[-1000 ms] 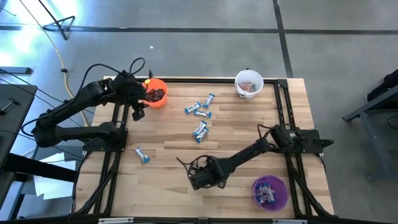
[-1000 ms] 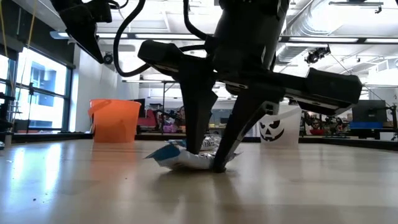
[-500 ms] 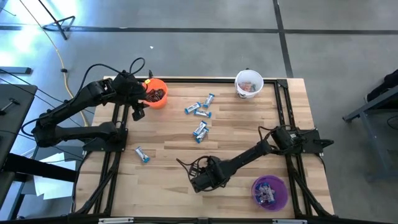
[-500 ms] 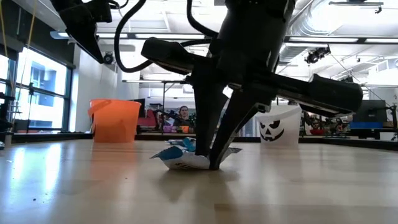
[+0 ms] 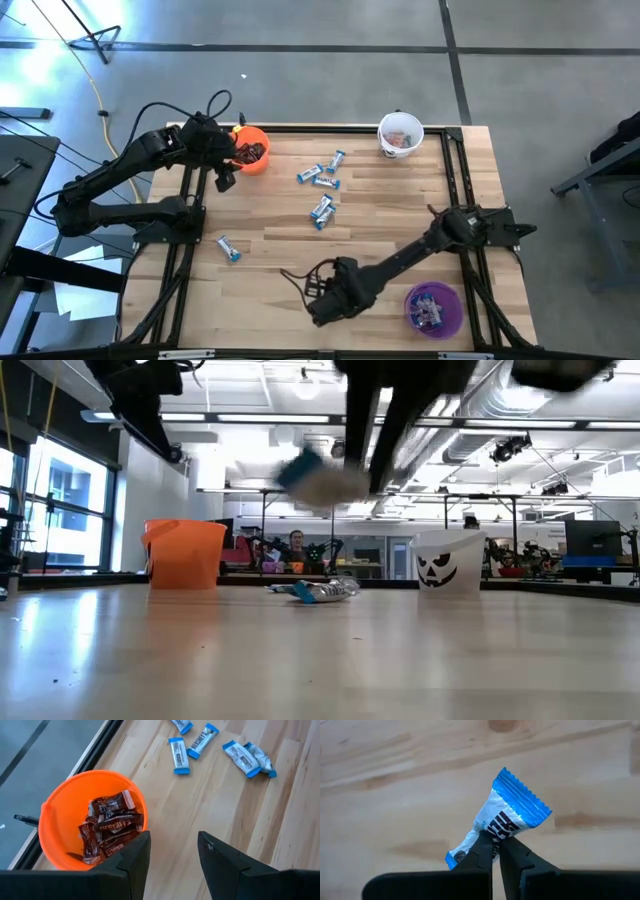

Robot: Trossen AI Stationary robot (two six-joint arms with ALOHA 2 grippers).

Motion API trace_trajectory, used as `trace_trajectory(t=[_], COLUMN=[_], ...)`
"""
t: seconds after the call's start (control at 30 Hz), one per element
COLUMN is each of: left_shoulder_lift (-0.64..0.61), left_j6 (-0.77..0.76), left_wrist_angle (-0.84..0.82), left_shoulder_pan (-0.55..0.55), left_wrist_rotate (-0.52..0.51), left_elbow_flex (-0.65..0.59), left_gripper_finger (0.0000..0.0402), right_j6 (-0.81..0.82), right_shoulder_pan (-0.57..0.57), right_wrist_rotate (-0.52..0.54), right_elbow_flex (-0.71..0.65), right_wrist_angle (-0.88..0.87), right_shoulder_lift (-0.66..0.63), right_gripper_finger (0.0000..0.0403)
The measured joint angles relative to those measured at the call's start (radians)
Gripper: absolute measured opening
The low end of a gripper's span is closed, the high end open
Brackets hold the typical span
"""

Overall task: Sort candy
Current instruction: Put the white chocolate into the violet bucket

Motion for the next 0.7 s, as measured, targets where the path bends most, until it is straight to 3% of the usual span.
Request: trace_trajectory(t=[0.33,0.7], left_shoulder_lift=[0.0,0.0], left_j6=[-0.06,-0.146], left_wrist_angle=[0.01,0.012], left_shoulder_pan=[0.0,-0.001], left_wrist_rotate=[0.0,0.01], left_elbow_flex=[0.0,0.0], left_gripper_finger=[0.0152,0.0152], right_j6=[-0.013,0.06], right_shoulder_pan=[0.075,0.2], right_wrist_rotate=[0.003,-0.128], right_elbow_flex=[0.336,0.28], right_wrist_angle=[-0.383,-0.455], right_shoulder_lift=[-0.004,-0.126], right_gripper_finger=[0.0,0.0])
